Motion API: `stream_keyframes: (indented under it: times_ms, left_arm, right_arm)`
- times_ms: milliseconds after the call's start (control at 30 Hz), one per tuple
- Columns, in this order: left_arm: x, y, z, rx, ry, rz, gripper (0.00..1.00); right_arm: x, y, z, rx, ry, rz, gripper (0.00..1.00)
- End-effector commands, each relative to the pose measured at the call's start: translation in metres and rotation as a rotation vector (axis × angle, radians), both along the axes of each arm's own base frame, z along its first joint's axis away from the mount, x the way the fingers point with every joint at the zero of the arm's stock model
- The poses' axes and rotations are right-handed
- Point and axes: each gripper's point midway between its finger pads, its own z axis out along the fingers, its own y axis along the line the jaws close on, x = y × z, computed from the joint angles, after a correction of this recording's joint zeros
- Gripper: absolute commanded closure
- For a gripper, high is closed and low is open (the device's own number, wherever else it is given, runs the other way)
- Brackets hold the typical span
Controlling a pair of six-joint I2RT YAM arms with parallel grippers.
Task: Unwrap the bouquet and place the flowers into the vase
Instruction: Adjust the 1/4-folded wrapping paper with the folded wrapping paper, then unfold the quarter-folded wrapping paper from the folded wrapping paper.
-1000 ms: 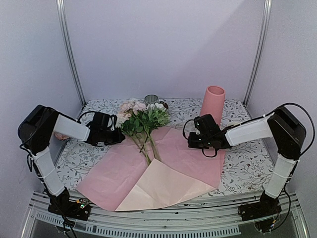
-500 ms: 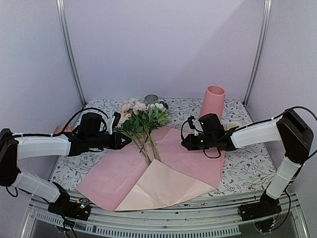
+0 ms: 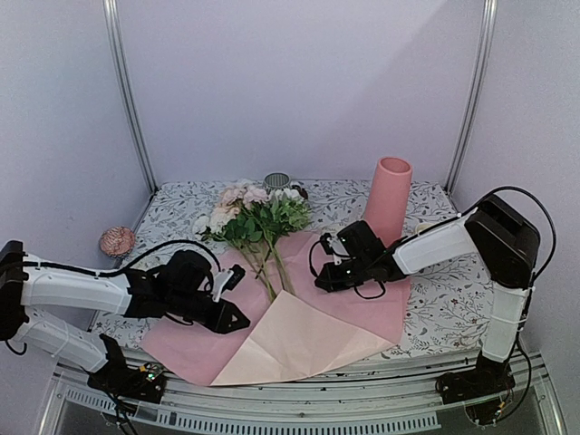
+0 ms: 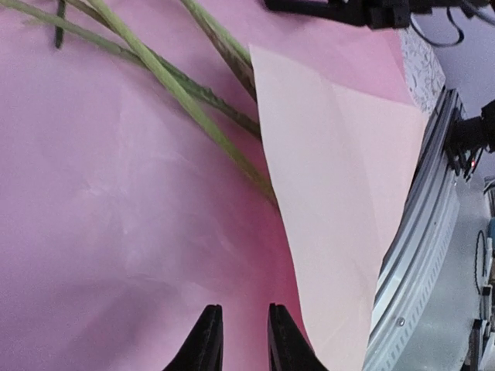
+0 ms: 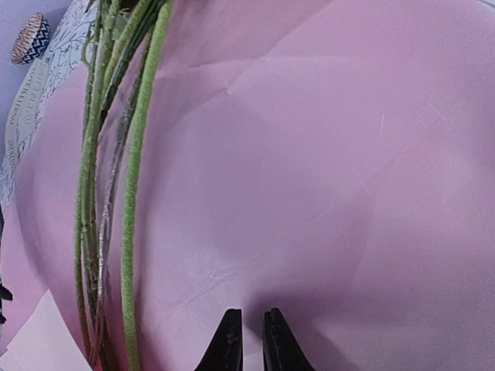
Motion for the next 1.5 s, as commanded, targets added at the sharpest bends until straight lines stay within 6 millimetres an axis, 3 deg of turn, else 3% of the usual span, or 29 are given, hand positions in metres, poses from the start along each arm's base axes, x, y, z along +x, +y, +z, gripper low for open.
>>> stream_keyframes:
  times_ms: [0,167,400,533,867,1100,1300,1467]
  left_arm:
    - [-0.033,-0.011,-0.017,0.038,0.077,-0.096,0.77]
    - [-0.062,-0.035,-0.016,0.023,0.112,-0.230,0.79]
    - [-0.113,-0.073,0.027,-0.119,0.093,-0.475,0.79]
    - [-0.148,-0.081,0.043,-0.172,0.120,-0.608,0.76]
    - [-0.206,-0.067,0.003,-0.011,0.238,-0.739,0.66]
    - [-0.212,-0.048,-0.016,0.119,0.272,-0.710,0.61]
    - [-0.206,-0.028,-0.019,0.215,0.273,-0.662,0.57]
    - [-0.202,-0.023,-0.019,0.234,0.266,-0.629,0.56]
  right_arm:
    - [0.001,0.001,-0.013,-0.037,0.038,-0.014,0.87]
    - [0.001,-0.001,-0.020,-0.053,0.052,-0.027,0.87]
    - [0.001,-0.002,-0.023,-0.062,0.061,-0.033,0.87]
    - [0.002,-0.003,-0.020,-0.062,0.055,-0.037,0.87]
    - [0.001,-0.008,-0.012,-0.074,0.035,-0.044,0.87]
    - [-0.001,-0.008,-0.010,-0.063,0.039,-0.037,0.88]
    - [-0.002,-0.013,-0.005,-0.070,0.022,-0.046,0.87]
    - [-0.004,-0.013,-0.004,-0.063,0.028,-0.045,0.88]
